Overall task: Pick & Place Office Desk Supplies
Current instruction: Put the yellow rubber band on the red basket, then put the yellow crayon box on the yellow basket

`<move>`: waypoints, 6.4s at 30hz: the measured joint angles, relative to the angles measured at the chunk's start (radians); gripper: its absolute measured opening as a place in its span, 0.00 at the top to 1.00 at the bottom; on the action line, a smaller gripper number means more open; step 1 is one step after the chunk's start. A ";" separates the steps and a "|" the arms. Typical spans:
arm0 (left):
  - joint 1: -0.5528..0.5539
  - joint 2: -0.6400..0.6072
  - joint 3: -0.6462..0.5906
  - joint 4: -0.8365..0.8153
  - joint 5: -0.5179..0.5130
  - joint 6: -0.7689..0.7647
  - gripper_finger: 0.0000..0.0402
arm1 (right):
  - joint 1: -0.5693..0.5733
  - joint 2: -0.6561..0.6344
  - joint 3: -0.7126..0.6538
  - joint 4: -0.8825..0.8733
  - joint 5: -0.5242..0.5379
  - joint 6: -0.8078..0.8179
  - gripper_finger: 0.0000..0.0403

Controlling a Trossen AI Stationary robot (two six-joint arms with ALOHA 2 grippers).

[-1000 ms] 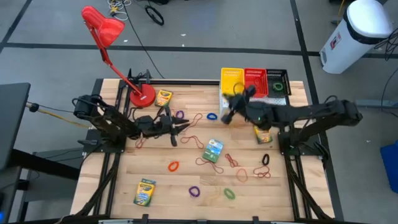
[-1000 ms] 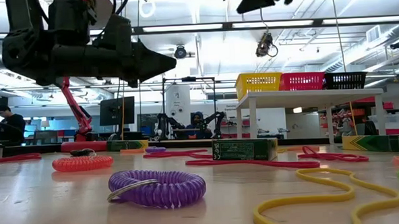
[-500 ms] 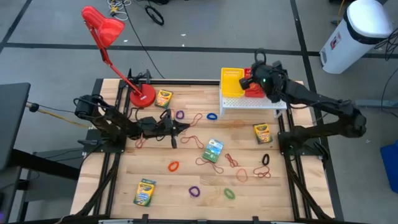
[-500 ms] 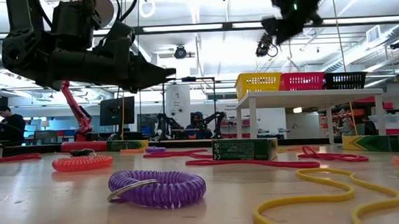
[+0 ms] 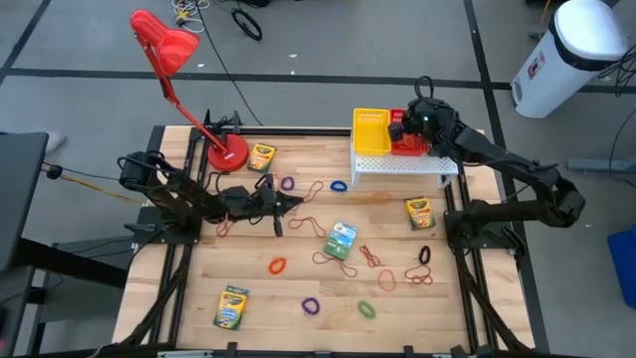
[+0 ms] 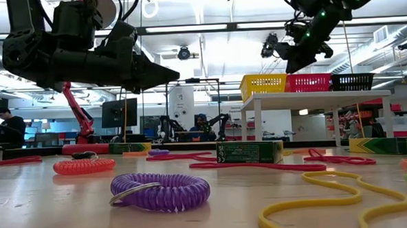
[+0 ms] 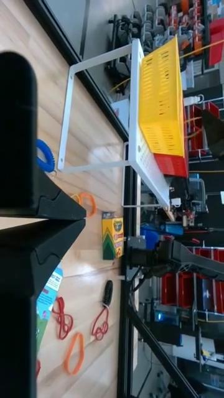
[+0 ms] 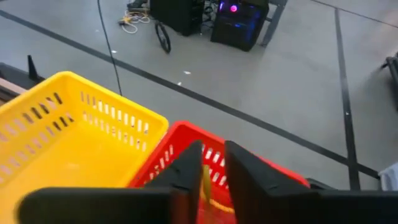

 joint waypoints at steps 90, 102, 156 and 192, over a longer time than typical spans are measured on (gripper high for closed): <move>-0.179 0.226 0.334 -0.572 -0.027 -0.147 0.74 | 1.033 0.527 -0.440 0.711 0.145 -0.242 0.67; -0.179 0.226 0.334 -0.573 -0.026 -0.147 0.74 | 1.009 0.549 -0.439 0.784 0.135 -0.305 0.84; -0.187 0.633 0.478 0.107 0.133 -0.449 0.35 | 1.237 0.426 -0.349 0.869 0.528 -0.614 0.98; -0.256 0.635 0.542 0.118 -0.930 0.738 0.70 | 1.291 0.344 -0.349 1.323 0.651 0.216 0.55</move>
